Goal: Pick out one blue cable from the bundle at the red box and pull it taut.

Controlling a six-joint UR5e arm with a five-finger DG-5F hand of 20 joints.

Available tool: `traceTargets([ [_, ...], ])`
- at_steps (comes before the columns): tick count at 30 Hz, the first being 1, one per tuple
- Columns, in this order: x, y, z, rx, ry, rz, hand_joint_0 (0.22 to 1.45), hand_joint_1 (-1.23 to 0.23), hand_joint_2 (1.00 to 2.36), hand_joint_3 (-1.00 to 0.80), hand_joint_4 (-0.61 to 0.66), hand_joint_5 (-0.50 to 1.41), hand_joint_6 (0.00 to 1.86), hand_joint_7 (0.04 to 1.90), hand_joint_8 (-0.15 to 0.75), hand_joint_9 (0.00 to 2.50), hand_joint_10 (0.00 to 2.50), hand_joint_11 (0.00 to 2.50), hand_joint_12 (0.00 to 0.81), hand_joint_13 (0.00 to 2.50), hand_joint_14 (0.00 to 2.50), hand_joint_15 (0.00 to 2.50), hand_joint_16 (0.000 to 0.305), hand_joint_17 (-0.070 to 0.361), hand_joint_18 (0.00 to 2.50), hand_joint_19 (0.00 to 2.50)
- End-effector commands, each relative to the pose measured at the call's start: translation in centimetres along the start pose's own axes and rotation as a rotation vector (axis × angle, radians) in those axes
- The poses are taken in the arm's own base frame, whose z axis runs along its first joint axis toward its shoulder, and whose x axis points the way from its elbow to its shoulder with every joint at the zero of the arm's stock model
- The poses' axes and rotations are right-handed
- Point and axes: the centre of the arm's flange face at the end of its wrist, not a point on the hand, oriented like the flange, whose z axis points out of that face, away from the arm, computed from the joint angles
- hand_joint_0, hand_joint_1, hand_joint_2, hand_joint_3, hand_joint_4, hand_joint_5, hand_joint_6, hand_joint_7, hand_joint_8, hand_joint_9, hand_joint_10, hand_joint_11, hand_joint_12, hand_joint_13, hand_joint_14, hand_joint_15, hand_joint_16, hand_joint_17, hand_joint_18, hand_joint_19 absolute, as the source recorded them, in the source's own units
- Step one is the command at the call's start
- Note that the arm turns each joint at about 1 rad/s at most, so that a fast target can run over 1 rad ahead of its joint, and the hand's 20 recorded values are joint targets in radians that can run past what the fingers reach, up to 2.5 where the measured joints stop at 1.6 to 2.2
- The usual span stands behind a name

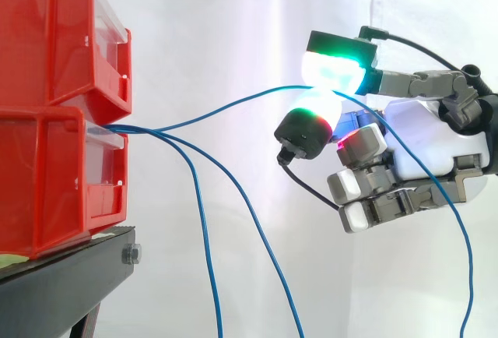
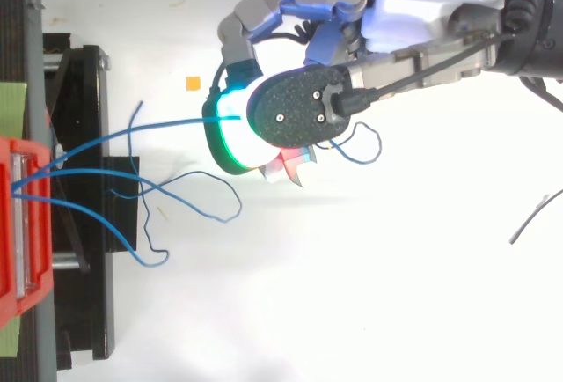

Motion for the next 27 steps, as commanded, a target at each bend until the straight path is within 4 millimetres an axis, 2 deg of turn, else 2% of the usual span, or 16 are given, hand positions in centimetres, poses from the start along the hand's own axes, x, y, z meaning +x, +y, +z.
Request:
traceTargets([
  [1, 0.02, -0.04, -0.01, 0.001, 0.000, 0.000, 0.63, -0.69, 1.03, -0.05, -0.20, -0.19, 0.92, 1.38, 0.247, 1.24, 0.03, 0.79, 0.225, 1.01, 0.02, 0.55, 0.035, 0.079, 0.75, 0.64],
  [27, -0.09, -0.03, -0.02, 0.000, -0.001, 0.000, 0.63, -0.70, 1.03, -0.04, -0.22, -0.18, 0.92, 1.39, 0.246, 1.25, 0.02, 0.78, 0.212, 1.01, 0.02, 0.55, 0.035, 0.080, 0.75, 0.64],
])
